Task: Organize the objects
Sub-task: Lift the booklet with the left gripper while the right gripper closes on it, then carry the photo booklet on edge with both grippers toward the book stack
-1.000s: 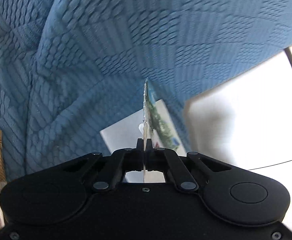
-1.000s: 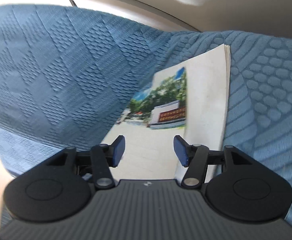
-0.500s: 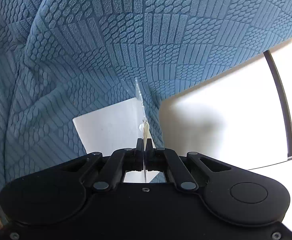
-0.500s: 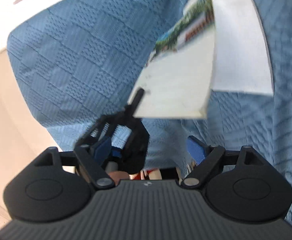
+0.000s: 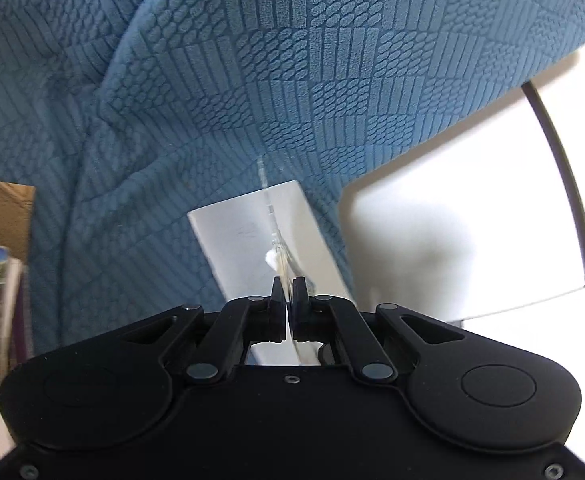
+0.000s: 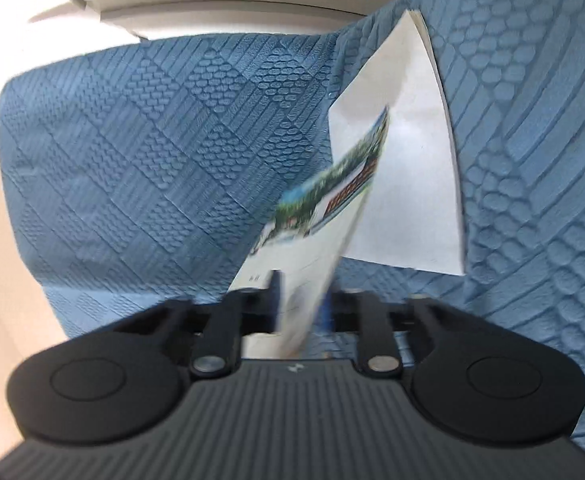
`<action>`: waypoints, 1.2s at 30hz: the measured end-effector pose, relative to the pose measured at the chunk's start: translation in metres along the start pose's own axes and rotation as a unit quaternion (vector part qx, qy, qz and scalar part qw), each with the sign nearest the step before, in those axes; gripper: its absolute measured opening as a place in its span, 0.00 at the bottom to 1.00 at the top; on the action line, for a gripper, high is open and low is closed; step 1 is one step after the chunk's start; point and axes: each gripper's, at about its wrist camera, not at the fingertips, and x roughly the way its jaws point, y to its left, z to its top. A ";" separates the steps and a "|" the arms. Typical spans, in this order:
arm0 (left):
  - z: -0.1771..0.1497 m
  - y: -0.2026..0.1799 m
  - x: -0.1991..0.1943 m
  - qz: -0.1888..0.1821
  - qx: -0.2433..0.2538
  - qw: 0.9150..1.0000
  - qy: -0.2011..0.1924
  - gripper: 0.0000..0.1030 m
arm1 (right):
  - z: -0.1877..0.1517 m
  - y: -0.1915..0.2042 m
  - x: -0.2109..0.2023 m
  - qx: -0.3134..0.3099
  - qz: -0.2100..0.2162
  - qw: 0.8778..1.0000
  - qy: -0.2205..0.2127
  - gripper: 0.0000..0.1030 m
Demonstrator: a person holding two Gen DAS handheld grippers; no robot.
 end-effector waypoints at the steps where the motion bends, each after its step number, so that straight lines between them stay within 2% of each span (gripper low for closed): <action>1: -0.002 0.000 -0.004 0.006 0.005 1.000 0.001 0.03 | -0.002 0.002 -0.004 -0.022 -0.011 1.000 0.006 0.13; 5: -0.015 -0.003 -0.025 0.011 0.031 0.999 0.000 0.04 | -0.010 0.023 -0.015 -0.090 -0.025 0.996 0.013 0.11; 9: -0.032 -0.005 -0.049 -0.007 0.035 0.999 -0.002 0.04 | -0.020 0.044 -0.032 -0.135 -0.033 0.990 0.004 0.09; 16: -0.060 -0.012 -0.097 0.001 0.059 0.998 -0.034 0.04 | -0.048 0.081 -0.045 -0.223 -0.077 0.971 0.038 0.08; 26: -0.079 -0.013 -0.169 0.010 0.036 0.997 -0.072 0.05 | -0.088 0.135 -0.058 -0.289 -0.069 0.952 0.069 0.08; 30: -0.083 -0.019 -0.197 0.026 0.049 0.995 -0.086 0.06 | -0.104 0.155 -0.065 -0.291 -0.056 0.952 0.075 0.08; 36: -0.085 -0.028 -0.241 0.039 0.076 0.988 -0.127 0.07 | -0.130 0.189 -0.061 -0.318 -0.044 0.943 0.084 0.09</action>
